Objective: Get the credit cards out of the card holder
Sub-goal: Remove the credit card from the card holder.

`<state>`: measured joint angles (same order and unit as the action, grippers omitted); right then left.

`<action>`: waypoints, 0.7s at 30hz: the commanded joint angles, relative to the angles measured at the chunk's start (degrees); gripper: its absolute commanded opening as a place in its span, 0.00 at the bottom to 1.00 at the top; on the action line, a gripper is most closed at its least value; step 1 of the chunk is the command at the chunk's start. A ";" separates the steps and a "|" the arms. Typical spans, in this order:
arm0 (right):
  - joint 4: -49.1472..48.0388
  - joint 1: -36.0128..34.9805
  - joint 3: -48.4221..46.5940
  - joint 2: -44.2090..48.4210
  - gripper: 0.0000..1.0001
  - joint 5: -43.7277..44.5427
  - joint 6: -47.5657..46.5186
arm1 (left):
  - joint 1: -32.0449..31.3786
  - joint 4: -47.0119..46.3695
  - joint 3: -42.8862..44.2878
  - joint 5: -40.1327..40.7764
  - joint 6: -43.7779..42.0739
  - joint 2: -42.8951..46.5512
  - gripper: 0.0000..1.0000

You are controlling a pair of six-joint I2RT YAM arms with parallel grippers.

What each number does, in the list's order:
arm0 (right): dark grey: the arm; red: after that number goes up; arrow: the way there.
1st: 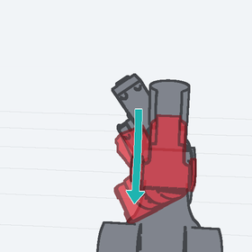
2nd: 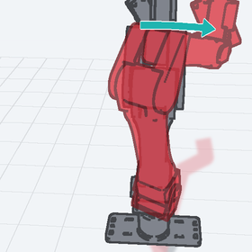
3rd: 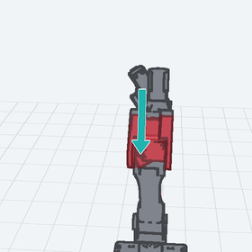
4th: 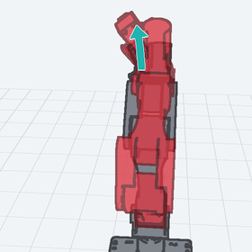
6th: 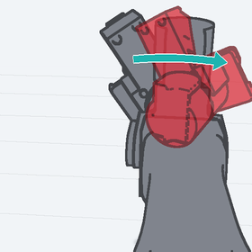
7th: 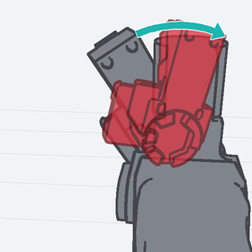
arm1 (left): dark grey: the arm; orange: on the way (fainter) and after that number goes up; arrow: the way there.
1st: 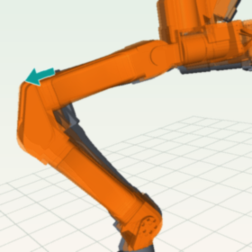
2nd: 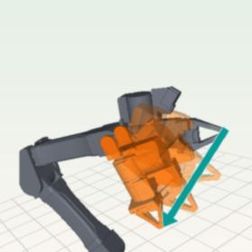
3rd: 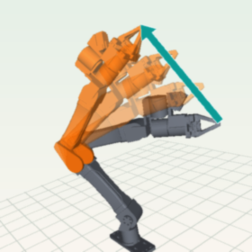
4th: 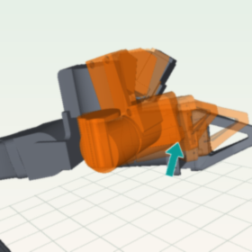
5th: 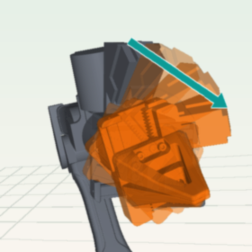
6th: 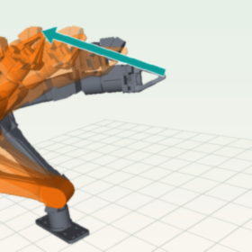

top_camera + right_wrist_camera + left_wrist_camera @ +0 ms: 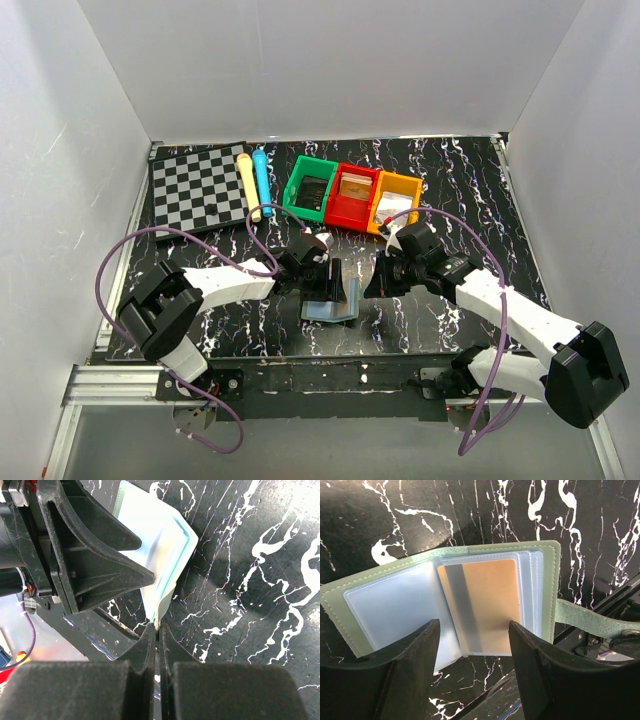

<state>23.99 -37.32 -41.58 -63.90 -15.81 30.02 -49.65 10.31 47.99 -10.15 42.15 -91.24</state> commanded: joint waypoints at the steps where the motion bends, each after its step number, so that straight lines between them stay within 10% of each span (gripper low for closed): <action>1: 0.36 -0.30 -2.80 0.18 0.01 -0.80 -0.84 | -0.27 1.91 1.32 3.12 -0.67 1.50 0.55; 21: 1.06 -0.30 -3.33 0.00 0.01 -0.89 -0.58 | -1.15 1.29 0.96 3.65 -3.74 5.73 0.72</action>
<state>25.21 -37.32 -42.00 -63.90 -15.81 29.78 -50.09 11.81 47.70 -7.40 40.27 -87.31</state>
